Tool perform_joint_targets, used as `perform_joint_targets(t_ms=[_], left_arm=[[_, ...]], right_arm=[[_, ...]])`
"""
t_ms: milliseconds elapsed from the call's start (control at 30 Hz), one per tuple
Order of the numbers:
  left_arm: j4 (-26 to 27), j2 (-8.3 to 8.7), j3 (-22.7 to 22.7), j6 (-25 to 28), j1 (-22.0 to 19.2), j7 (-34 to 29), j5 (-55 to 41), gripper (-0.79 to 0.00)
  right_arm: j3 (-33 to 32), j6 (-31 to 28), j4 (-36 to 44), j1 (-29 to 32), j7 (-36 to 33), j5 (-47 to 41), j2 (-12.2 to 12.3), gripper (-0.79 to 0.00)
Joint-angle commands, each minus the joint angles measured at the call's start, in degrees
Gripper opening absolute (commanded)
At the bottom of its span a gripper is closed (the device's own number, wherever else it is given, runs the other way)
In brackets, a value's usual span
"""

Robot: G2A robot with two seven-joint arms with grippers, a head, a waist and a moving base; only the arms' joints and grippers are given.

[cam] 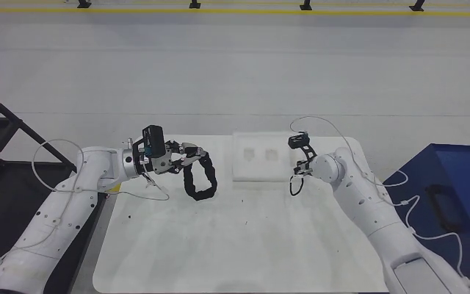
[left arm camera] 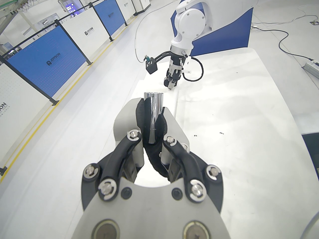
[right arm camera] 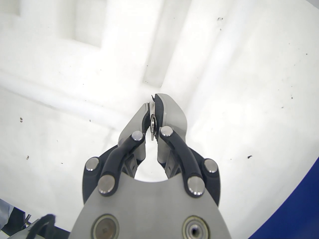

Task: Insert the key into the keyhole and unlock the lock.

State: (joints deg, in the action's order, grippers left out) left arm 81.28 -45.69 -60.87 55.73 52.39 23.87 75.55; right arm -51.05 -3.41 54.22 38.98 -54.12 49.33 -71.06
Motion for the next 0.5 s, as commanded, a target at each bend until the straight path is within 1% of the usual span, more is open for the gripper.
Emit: perform_joint_targets(t_ms=[0, 233, 333, 400, 467], left_arm=[[0.0, 0.0, 0.0, 0.0, 0.0, 0.0, 0.0, -0.785], [0.0, 0.0, 0.0, 0.0, 0.0, 0.0, 0.0, -0.785], [0.0, 0.0, 0.0, 0.0, 0.0, 0.0, 0.0, -0.785], [0.0, 0.0, 0.0, 0.0, 0.0, 0.0, 0.0, -0.785], [0.0, 0.0, 0.0, 0.0, 0.0, 0.0, 0.0, -0.785]], right_arm=[[-0.2, 0.4, 0.9, -0.1, -0.6, 0.6, 0.1, -0.785], [-1.8, 1.8, 7.3, 0.8, -4.7, 3.4, 0.9, -0.785], [-2.3, 2.3, 10.7, 1.5, -7.0, 6.1, 1.4, -0.785], [-2.0, 2.1, 12.1, 1.8, -9.4, 7.9, 1.6, -0.785], [-1.9, 1.7, 12.3, 2.0, -10.4, 8.4, 1.7, -0.785]])
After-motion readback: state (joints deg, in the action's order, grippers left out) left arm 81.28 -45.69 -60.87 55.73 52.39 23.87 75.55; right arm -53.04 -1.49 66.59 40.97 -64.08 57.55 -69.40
